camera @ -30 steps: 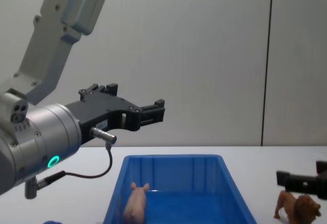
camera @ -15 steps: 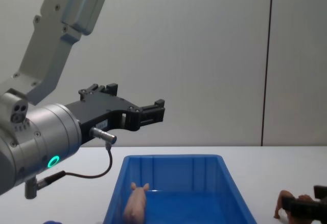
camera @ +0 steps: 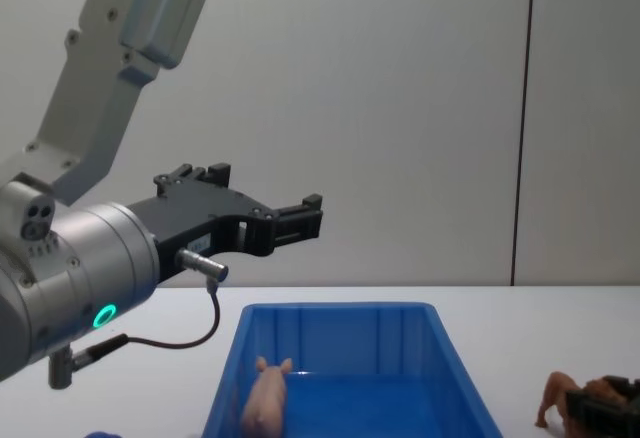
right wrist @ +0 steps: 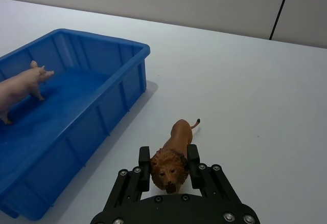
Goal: Pick up the two dolls from the table and place them into the box.
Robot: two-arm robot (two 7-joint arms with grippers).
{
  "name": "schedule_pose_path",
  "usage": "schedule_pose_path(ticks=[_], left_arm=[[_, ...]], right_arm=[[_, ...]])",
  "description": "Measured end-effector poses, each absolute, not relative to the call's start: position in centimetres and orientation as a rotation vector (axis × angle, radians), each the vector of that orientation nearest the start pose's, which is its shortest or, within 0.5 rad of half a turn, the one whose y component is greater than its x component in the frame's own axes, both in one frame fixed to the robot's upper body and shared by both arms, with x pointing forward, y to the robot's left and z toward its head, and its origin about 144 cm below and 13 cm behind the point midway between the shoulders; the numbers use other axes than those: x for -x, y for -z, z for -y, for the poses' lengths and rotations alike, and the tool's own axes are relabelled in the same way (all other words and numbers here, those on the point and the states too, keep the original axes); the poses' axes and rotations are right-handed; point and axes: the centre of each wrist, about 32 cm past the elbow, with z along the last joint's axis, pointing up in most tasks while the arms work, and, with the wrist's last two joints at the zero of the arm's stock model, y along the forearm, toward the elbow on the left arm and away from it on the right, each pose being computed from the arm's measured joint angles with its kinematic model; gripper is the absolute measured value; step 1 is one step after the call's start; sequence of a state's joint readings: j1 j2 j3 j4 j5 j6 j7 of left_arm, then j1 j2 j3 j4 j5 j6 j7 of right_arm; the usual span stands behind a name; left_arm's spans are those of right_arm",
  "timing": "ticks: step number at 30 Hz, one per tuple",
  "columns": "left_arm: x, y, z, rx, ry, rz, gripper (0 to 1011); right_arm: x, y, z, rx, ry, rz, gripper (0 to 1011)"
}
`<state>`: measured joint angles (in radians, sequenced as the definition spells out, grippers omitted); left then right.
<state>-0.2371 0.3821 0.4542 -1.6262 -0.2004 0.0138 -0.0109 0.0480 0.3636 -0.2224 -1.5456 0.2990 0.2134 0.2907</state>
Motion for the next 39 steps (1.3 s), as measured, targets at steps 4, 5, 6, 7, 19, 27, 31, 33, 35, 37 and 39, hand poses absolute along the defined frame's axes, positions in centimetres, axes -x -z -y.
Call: schedule_pose_path(ticks=[4, 5, 6, 7, 19, 27, 31, 33, 35, 37, 39], left_arm=[[-49.2, -120.4, -19.8, -0.061, -1.124, 0.268, 1001], [-49.2, -120.4, -19.8, -0.061, -1.124, 0.268, 1001], [-49.2, -120.4, -19.8, -0.061, -1.124, 0.268, 1001], [-49.2, -120.4, -19.8, -0.061, -1.124, 0.268, 1001], [-49.2, -120.4, -19.8, -0.061, -1.124, 0.268, 1001], [-49.2, -120.4, -19.8, -0.061, -1.124, 0.268, 1001], [-49.2, -120.4, -19.8, -0.061, -1.124, 0.268, 1001], [-49.2, -120.4, -19.8, -0.061, -1.124, 0.268, 1001], [-49.2, -120.4, -19.8, -0.061, -1.124, 0.268, 1001], [-49.2, -120.4, -19.8, -0.061, -1.124, 0.268, 1001], [-49.2, -120.4, -19.8, -0.061, -1.124, 0.268, 1001]], right_arm=[[-46.5, -114.2, 26.9, 0.242, 1.084, -0.147, 411], [-46.5, -114.2, 26.9, 0.242, 1.085, -0.144, 411], [-46.5, -114.3, 26.8, 0.24, 1.087, -0.135, 411], [-46.5, -114.4, 26.8, 0.238, 1.088, -0.125, 411], [-46.5, -116.4, 26.1, 0.168, 1.063, -0.015, 411], [-47.2, -118.4, 25.0, 0.095, 1.001, 0.055, 411], [-47.8, -119.5, 24.3, 0.053, 0.954, 0.093, 411], [-48.0, -119.8, 24.0, 0.039, 0.938, 0.104, 411], [-48.3, -120.2, 23.6, 0.023, 0.916, 0.115, 411], [-48.5, -120.4, 23.3, 0.014, 0.903, 0.121, 411], [-48.8, -120.7, 23.0, 0.005, 0.884, 0.124, 411]])
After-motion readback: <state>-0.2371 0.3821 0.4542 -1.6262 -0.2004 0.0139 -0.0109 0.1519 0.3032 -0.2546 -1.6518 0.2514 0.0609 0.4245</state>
